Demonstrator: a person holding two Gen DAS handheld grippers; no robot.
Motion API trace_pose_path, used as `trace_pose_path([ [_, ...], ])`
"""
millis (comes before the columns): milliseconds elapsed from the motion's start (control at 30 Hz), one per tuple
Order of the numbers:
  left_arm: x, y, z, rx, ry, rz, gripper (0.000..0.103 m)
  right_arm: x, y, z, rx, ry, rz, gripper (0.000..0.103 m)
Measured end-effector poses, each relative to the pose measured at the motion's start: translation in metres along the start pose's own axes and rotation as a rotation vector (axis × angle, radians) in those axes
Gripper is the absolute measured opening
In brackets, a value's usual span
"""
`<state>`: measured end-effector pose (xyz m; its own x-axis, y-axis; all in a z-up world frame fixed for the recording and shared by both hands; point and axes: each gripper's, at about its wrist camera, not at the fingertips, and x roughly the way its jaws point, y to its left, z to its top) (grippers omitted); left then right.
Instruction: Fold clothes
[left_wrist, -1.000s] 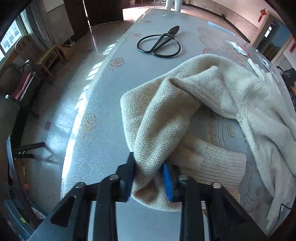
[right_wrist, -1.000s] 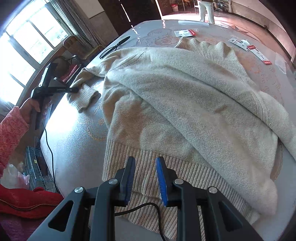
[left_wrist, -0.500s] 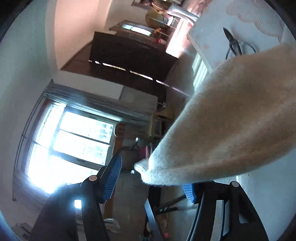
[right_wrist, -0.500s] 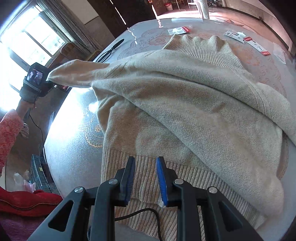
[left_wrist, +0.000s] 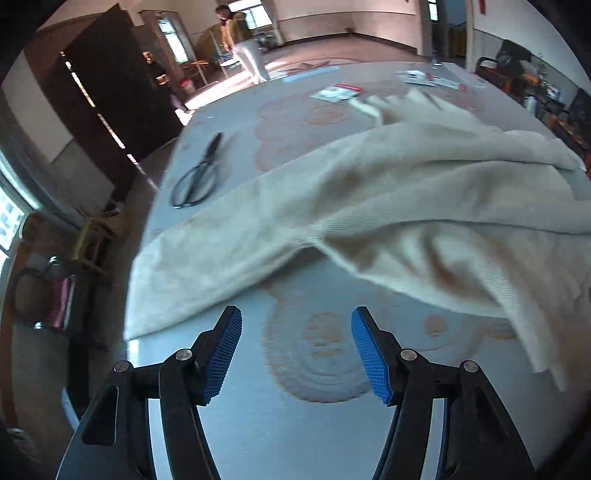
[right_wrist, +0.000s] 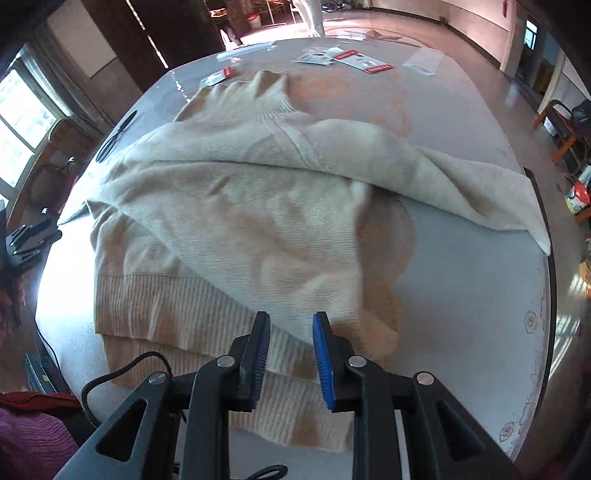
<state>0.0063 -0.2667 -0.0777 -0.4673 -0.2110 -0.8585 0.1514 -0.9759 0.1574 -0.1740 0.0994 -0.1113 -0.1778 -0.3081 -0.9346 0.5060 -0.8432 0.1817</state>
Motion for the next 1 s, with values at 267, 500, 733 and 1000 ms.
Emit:
trace_pose_path([
  [267,0.016,-0.124,0.005,0.029,0.067,-0.111,0.064,0.025,-0.027,0.002,0.018,0.047,0.053,0.023],
  [500,0.027,-0.129,0.002,-0.173,0.118,-0.157,0.065,0.047,-0.032,0.012,-0.044,0.084,0.089,0.024],
  [733,0.028,-0.123,-0.007,-0.325,0.155,-0.186,0.074,0.039,-0.056,0.015,-0.018,0.096,0.169,0.024],
  [1000,0.031,-0.135,-0.006,-0.367,0.164,-0.21,0.092,0.057,-0.043,0.027,-0.1,0.143,0.253,0.051],
])
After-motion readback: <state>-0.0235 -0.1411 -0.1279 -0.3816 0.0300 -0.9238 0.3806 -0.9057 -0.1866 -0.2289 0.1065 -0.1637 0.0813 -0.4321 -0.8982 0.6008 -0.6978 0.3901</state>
